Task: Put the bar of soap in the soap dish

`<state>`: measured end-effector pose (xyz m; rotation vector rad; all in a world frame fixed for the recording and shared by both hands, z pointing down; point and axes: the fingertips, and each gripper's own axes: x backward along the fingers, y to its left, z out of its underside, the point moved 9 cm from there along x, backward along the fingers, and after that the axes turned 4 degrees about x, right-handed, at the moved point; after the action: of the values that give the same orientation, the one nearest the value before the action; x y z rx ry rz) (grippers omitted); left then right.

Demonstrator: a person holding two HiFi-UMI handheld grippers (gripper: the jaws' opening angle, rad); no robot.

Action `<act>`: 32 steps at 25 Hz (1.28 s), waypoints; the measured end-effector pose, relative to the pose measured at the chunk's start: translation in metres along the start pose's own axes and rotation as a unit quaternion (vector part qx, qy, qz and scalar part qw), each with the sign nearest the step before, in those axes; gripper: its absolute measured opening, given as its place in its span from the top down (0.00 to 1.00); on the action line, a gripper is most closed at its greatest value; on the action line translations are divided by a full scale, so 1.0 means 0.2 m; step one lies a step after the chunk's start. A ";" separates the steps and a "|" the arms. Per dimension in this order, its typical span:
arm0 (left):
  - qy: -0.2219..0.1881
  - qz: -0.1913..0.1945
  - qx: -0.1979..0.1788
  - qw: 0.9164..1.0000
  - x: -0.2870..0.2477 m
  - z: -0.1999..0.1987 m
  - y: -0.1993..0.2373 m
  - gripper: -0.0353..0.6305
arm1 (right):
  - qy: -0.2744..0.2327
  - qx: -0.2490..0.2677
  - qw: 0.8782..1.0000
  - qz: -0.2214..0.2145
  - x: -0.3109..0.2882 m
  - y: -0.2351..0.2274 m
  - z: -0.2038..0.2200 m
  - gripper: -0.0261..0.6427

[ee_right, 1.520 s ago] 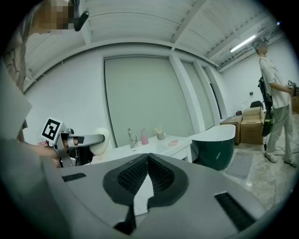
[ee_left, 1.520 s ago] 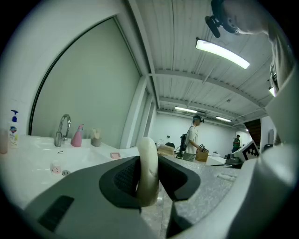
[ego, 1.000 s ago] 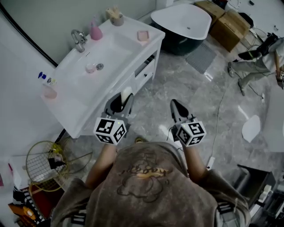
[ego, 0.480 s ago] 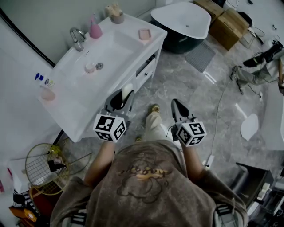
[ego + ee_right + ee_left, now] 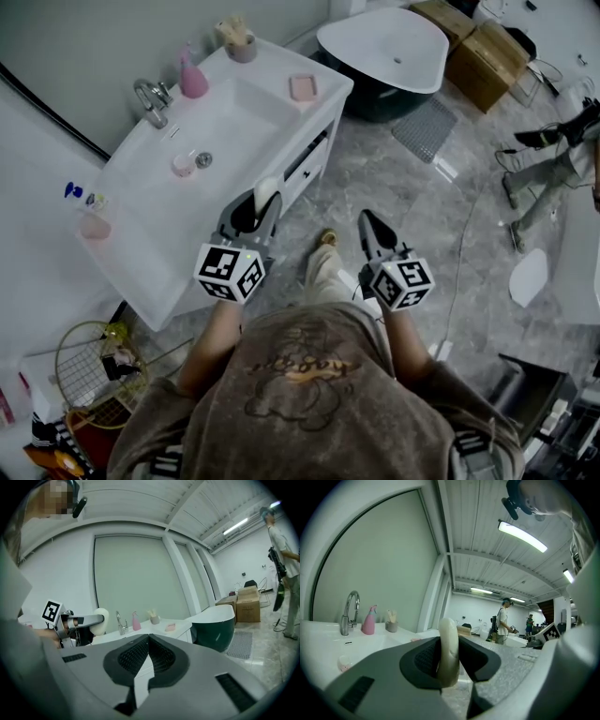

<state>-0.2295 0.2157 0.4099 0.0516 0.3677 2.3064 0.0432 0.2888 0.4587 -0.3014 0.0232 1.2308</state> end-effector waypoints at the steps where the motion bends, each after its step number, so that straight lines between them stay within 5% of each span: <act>1: 0.001 0.000 0.001 1.000 -0.05 0.00 0.02 0.78 | -0.001 -0.001 1.000 -0.001 -0.04 -0.03 -0.01 0.96; 21: 0.013 -0.043 0.010 0.999 -1.13 -0.29 0.32 0.78 | 0.027 -0.017 0.999 -0.038 -0.87 -0.81 -0.40 0.96; 32: 0.013 -0.057 -0.004 0.998 -1.51 -0.35 0.40 0.78 | 0.026 -0.015 0.997 -0.069 -1.18 -1.11 -0.53 0.96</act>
<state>-0.0869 -0.0711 0.3883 -0.0028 0.3650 2.1974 0.1857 -0.0216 0.4474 -0.3558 0.0290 1.0877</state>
